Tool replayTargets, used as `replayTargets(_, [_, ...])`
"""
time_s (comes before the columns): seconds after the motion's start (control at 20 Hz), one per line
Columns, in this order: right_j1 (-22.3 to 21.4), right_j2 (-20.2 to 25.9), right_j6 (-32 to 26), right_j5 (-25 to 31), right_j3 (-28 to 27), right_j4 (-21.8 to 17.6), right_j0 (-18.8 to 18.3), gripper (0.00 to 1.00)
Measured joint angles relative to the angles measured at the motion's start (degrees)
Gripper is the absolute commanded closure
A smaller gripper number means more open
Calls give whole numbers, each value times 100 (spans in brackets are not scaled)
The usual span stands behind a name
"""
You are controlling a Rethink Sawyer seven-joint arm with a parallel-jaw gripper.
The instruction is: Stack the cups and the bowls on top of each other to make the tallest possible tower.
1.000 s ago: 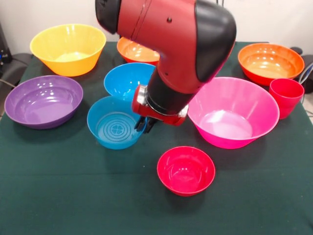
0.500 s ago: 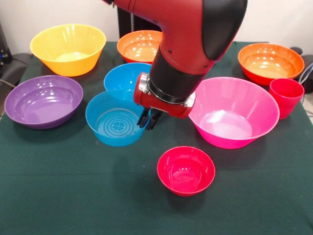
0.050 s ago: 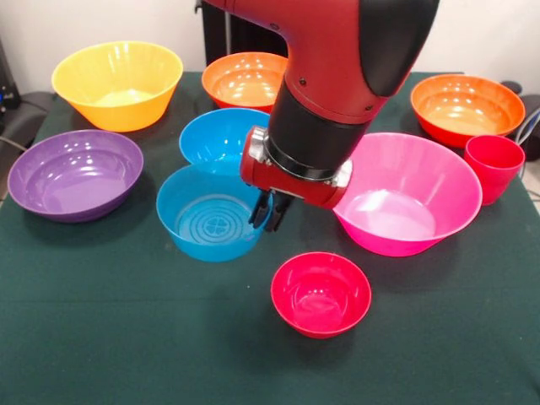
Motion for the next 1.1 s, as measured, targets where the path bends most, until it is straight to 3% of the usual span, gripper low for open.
replayTargets(0.55, [703, -160, 779, 639, -1205, 294, 4, 100])
replayTargets(1.1, [1787, -806, 1734, 1503, -2720, 628, 3, 100])
